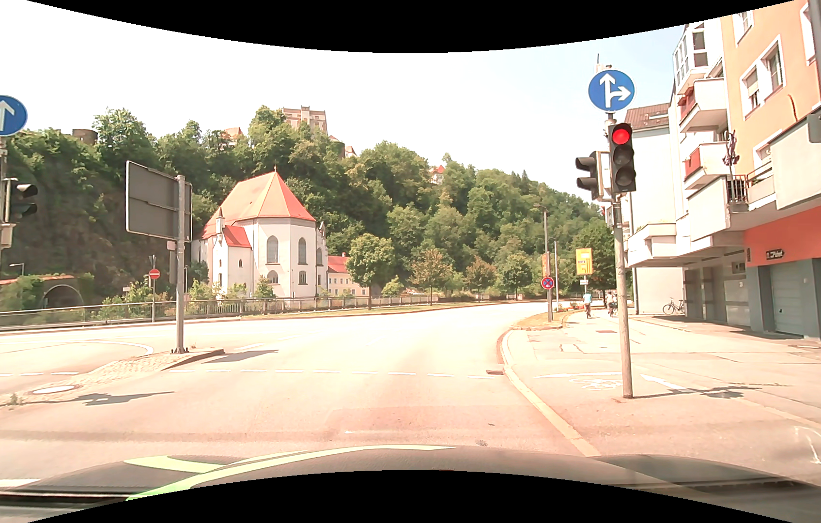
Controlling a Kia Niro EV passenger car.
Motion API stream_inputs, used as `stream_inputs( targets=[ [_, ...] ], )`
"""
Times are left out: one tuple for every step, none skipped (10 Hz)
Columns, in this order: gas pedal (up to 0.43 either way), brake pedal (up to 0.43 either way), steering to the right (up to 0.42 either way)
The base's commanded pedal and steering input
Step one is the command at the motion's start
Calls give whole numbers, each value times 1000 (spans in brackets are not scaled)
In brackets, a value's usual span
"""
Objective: Follow the waypoints while adhering to traffic rules and regulations
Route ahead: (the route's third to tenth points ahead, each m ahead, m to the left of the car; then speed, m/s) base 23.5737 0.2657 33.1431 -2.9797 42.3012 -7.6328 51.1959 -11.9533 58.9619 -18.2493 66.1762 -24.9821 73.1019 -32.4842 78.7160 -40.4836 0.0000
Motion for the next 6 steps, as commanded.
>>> stream_inputs(
  targets=[
    [0,335,40],
    [0,335,40],
    [0,335,40],
    [0,335,41],
    [0,335,40],
    [0,335,40]
  ],
)
